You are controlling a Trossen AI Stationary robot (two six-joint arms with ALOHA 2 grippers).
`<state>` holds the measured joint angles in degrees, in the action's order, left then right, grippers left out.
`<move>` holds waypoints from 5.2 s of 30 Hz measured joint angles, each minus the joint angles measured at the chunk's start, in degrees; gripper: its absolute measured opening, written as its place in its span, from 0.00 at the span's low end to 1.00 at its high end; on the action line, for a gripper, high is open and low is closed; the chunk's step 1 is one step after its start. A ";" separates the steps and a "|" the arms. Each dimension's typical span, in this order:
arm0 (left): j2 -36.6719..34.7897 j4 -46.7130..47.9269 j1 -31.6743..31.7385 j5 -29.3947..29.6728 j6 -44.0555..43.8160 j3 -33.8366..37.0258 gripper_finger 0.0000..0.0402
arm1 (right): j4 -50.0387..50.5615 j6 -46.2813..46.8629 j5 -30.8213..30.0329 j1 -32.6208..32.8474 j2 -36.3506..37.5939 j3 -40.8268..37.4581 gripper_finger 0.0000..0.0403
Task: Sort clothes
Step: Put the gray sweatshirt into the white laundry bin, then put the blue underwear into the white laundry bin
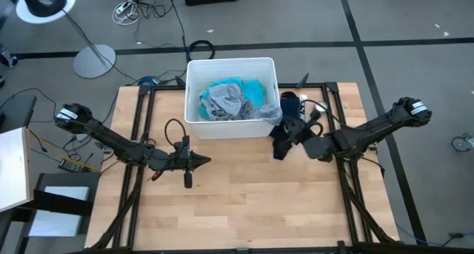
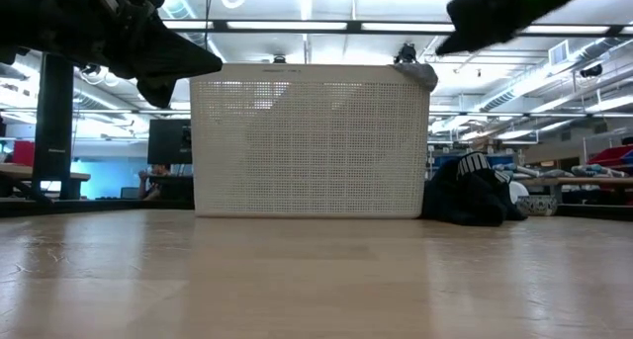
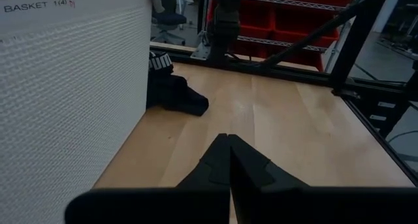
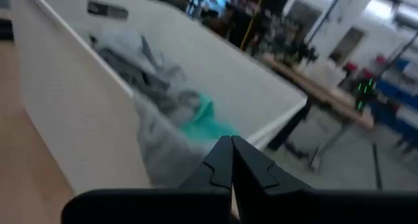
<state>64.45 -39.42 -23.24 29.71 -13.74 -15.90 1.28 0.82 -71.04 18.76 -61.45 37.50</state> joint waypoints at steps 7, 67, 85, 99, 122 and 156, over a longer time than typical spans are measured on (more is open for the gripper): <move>0.00 -0.02 0.00 0.00 0.00 0.00 0.00 | 20.07 28.27 1.89 -0.12 -0.30 -0.01 0.00; 0.02 0.22 -0.02 -0.37 0.04 0.00 0.00 | 2.77 15.56 -6.36 -4.08 5.12 -0.01 0.04; 0.02 0.39 -0.01 0.42 0.25 0.00 0.00 | 48.16 47.06 30.79 -14.35 10.01 0.01 0.19; 0.02 0.05 -0.01 0.38 0.38 0.00 0.00 | 34.87 20.96 41.96 -26.19 -1.38 0.01 0.46; 0.04 1.51 -0.02 0.20 -0.44 0.00 0.00 | 62.53 27.28 35.69 -20.19 -0.08 22.75 0.01; 0.04 1.61 -0.02 0.35 -0.26 0.00 0.00 | 10.20 -22.35 37.81 -28.65 -32.01 69.63 0.00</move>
<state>64.49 -37.81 -23.26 30.06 -14.00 -15.90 11.49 -21.53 -33.23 -9.88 -93.47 107.13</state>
